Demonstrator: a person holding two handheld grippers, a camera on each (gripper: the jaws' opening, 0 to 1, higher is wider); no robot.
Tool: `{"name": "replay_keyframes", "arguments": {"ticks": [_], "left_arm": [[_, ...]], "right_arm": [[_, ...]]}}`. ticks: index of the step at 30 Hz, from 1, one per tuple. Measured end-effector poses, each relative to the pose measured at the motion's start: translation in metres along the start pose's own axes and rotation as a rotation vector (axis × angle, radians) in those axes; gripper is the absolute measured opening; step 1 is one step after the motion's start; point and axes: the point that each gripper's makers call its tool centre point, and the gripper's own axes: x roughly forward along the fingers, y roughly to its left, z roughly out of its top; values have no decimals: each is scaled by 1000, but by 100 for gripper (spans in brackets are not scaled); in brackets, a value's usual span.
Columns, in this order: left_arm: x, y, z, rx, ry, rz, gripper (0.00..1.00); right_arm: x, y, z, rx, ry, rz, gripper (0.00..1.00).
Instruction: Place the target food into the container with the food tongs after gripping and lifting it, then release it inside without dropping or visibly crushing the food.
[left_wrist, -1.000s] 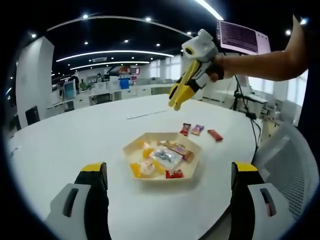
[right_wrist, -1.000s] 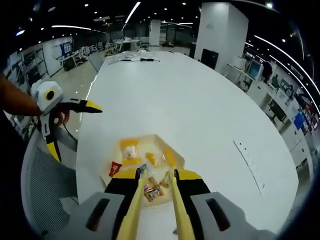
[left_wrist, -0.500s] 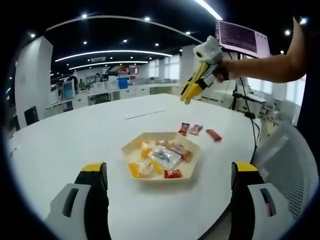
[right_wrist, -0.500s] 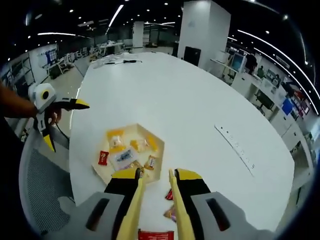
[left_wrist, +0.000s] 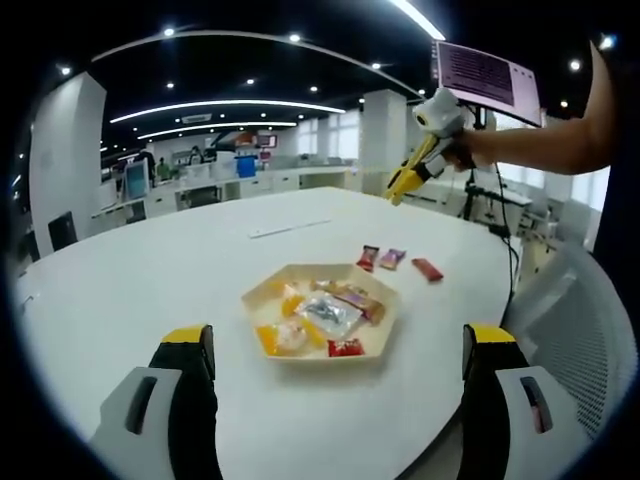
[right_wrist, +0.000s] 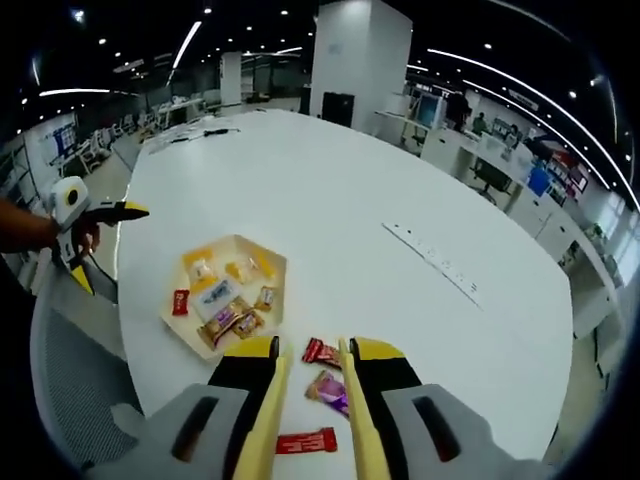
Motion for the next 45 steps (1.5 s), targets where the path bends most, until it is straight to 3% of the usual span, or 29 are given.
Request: {"name": "replay_keyframes", "arguments": {"ticks": [15, 22, 28, 37, 45], "left_arm": [[0, 1, 0, -5, -2, 0, 100], [0, 1, 0, -6, 0, 0, 100], [0, 1, 0, -8, -1, 2, 100], [0, 2, 0, -10, -6, 3, 100], [-1, 2, 1, -7, -6, 7, 100]], "right_arm": [[-28, -7, -34, 50, 15, -77, 28], [-33, -8, -42, 72, 11, -96, 28], [-31, -10, -57, 120, 11, -139, 28], [-21, 4, -81, 172, 26, -160, 28], [-3, 15, -111, 201, 73, -191, 28]]}}
